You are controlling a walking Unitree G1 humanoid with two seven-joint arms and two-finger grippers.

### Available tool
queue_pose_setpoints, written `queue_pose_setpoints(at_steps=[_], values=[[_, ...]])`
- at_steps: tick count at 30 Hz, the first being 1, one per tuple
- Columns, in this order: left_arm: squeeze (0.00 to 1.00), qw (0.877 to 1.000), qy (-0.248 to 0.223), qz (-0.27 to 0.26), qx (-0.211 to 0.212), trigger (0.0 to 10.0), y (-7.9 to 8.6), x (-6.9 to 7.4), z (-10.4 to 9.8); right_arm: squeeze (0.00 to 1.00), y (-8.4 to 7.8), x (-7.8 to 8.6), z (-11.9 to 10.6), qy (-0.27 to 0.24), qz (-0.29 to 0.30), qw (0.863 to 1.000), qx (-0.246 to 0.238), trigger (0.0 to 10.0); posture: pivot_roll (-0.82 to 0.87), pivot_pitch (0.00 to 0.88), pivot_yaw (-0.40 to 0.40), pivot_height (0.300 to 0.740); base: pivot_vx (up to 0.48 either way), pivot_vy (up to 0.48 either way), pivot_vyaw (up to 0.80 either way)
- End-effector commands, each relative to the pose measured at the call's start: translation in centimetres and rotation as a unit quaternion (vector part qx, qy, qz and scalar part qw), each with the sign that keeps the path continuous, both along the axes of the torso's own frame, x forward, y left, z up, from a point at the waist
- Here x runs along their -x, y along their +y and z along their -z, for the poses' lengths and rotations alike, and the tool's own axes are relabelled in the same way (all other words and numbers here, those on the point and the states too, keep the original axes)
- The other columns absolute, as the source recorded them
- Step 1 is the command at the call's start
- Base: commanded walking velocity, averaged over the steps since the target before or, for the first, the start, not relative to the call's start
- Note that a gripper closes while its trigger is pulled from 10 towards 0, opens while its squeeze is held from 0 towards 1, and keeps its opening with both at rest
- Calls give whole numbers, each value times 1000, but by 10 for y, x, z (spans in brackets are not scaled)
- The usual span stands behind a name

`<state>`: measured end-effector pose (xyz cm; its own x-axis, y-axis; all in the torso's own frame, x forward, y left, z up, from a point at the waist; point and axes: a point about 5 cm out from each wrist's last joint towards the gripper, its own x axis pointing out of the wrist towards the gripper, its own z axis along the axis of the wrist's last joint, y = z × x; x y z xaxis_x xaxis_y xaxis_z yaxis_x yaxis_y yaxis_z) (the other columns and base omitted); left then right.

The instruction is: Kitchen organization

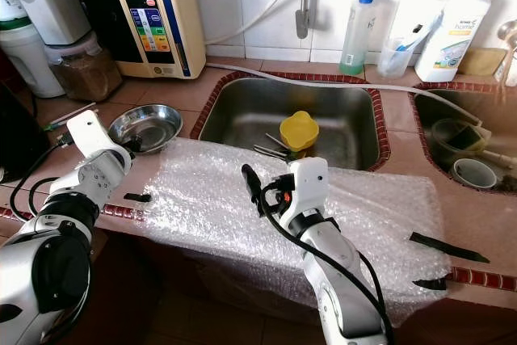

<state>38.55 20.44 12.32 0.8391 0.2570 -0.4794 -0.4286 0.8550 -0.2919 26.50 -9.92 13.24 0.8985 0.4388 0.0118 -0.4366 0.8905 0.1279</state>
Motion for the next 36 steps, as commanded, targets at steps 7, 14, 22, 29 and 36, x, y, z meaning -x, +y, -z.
queue_pose_setpoints(at_steps=[7,14,22,29,36], values=[[0,1000,-6,6,9,10000,-6,-4,-5,0,11,8,-8,-15,-49,999,-3,10000,-66,0,103,740,0,0,0],[0,1000,9,-11,26,6235,-2,-1,0,0,10,7,-8,-15,-47,999,3,10000,-69,0,103,740,0,0,0],[0,998,31,-31,39,0,7,6,12,0,11,6,-8,-14,-50,999,3,10000,-58,0,97,740,0,0,0],[0,998,36,-47,33,0,17,9,14,0,11,4,-8,-15,-50,999,5,10000,-58,0,98,740,0,0,0],[0,997,43,-59,26,0,24,12,16,0,9,3,-7,-13,-45,999,6,10000,-61,0,90,740,0,0,0]])
